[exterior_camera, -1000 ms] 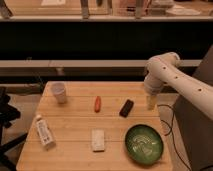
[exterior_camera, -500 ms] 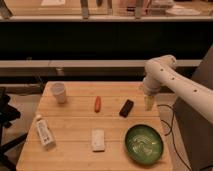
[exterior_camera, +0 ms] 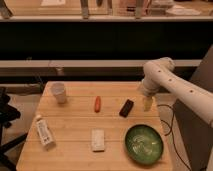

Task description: Push the eraser across the table

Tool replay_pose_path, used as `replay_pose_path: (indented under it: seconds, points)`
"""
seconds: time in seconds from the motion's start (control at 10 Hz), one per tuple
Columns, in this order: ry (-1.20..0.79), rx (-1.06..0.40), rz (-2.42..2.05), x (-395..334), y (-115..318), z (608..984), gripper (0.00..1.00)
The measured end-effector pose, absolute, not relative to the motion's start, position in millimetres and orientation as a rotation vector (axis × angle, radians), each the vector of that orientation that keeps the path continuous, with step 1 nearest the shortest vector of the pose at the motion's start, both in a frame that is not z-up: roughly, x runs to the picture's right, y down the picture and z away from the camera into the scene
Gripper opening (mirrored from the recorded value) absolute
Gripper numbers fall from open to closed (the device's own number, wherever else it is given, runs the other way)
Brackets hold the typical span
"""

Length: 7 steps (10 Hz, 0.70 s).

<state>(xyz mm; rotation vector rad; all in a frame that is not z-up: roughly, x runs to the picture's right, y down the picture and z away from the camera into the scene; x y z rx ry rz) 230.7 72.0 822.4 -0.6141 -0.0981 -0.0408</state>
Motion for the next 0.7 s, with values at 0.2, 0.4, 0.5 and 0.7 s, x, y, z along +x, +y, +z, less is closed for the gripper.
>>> replay_pose_path:
  seconds: [0.2,0.4,0.5,0.7]
  points:
    - [-0.108,-0.618,-0.050,225,76,833,0.80]
    - [-0.110,-0.620,-0.053,224,78,837,0.80]
    - [-0.110,-0.622,-0.056,224,79,838,0.80]
    - [-0.115,-0.626,-0.065,222,81,842,0.80]
